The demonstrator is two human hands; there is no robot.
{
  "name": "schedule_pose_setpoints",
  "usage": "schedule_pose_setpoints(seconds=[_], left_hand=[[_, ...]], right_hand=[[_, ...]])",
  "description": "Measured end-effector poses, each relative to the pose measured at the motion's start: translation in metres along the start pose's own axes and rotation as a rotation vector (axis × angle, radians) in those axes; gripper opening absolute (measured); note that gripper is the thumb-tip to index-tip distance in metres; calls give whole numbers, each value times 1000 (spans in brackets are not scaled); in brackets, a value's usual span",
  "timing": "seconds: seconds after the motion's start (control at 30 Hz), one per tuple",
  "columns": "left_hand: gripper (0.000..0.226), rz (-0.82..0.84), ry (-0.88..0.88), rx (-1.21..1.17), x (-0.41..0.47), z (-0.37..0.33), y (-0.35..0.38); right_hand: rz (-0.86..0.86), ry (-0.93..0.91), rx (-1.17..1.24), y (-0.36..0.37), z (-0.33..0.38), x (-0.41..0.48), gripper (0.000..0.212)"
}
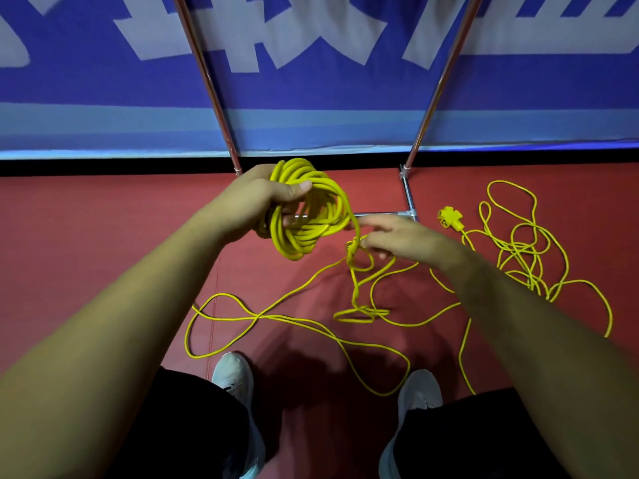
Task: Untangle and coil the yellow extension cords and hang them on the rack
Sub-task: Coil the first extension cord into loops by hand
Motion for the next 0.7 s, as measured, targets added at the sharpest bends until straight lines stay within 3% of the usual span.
schedule_pose_setpoints(seconds=[0.1, 0.13, 0.27, 0.47, 0.53, 0.63, 0.7], left_hand=[[51, 3, 4, -28, 2, -1, 4], [45, -13, 2, -43, 3, -1, 1], [30, -62, 0, -156, 4, -1, -9], [25, 12, -27, -186, 0, 2, -2], [23, 47, -30, -217, 0, 3, 4], [24, 40, -33, -304, 3, 3, 6], [20, 34, -34, -357, 4, 2, 5]], right_hand=[[152, -132, 21, 24, 26, -10, 16], [159, -156, 41, 27, 30, -11, 19], [-66, -211, 69, 7, 36, -5, 27], [-474, -138, 114, -40, 12, 2, 13], [-509, -165, 168, -43, 17, 0, 5], [-453, -225, 369, -39, 25, -1, 25], [-411, -257, 289, -37, 28, 0, 25]])
Point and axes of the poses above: each hand's wrist, its own x-axis towards the middle knuckle, its own y-axis out of the palm, z = x × y, the point moved 10 cm from there along x, towards the middle knuckle, and after that the axes turned 5 degrees about -x, right-handed, at the moved point
